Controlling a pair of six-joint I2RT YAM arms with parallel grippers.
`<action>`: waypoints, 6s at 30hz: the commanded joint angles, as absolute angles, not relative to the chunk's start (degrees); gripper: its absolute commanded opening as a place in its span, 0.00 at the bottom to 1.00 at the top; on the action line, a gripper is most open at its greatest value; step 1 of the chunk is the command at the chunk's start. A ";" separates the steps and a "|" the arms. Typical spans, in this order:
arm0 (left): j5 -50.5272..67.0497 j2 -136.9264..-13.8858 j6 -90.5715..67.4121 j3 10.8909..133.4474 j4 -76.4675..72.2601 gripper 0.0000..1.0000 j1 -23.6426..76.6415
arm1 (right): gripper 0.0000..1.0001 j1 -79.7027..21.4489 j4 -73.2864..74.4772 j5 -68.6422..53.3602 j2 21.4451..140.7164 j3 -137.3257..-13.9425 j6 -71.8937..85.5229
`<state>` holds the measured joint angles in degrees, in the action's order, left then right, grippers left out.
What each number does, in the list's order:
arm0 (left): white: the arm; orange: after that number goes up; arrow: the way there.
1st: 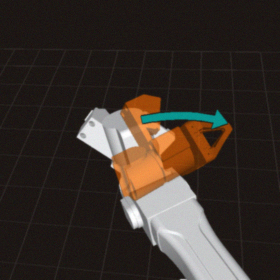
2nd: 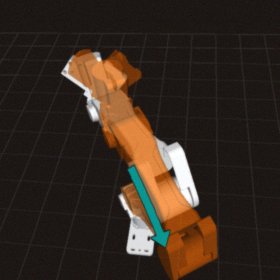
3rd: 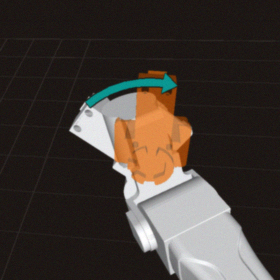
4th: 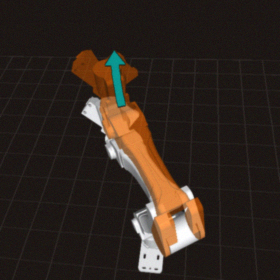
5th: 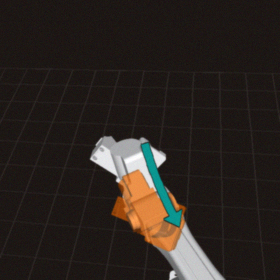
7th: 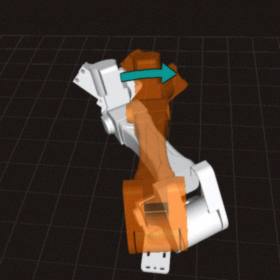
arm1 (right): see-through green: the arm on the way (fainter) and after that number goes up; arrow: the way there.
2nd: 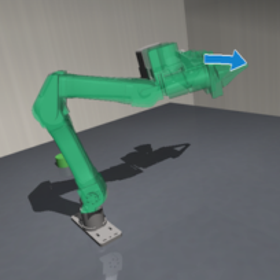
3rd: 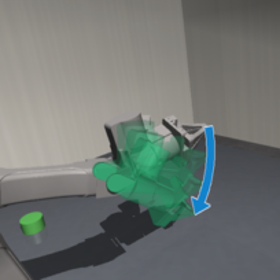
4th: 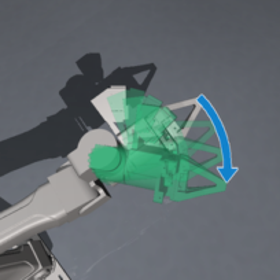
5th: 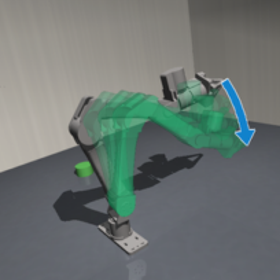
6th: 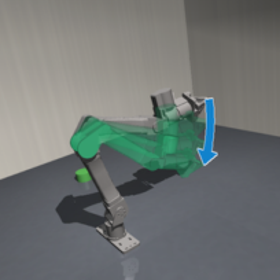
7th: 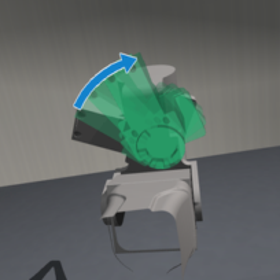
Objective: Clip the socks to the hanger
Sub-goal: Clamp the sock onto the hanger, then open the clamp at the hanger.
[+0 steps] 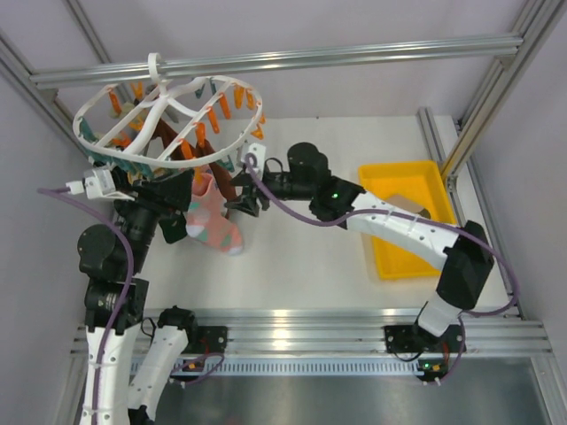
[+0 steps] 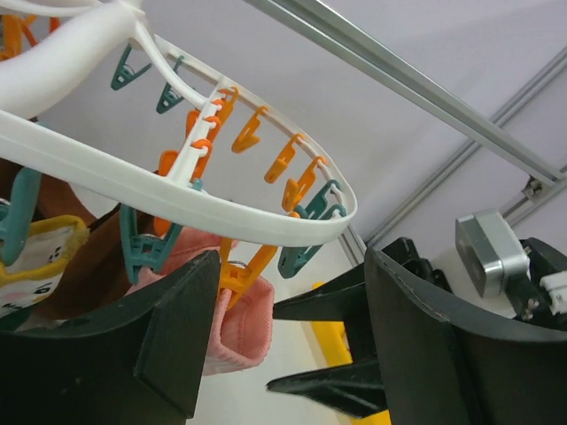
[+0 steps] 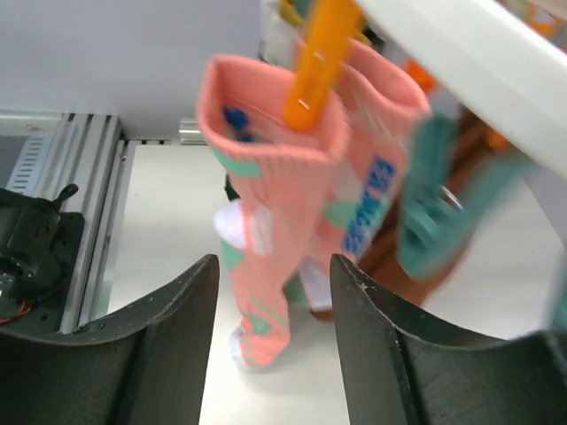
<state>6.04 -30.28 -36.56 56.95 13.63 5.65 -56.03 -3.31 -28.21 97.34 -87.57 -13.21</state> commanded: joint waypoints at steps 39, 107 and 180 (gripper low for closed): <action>9.50 -33.75 -40.34 56.69 7.12 0.68 5.36 | 0.00 -50.18 -12.22 -43.87 101.43 -95.89 -6.24; 14.50 -35.51 -40.08 57.57 16.79 0.63 5.19 | 0.00 -55.28 -19.60 -33.74 100.99 -92.99 3.34; 6.33 -41.92 -39.64 56.34 10.28 0.00 5.19 | 0.27 -55.20 -15.91 -32.26 100.81 -91.76 -1.32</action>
<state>13.91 -40.27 -39.48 55.83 14.17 6.28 -54.61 -16.01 -31.94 102.69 -91.05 -0.03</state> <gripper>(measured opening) 0.354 0.294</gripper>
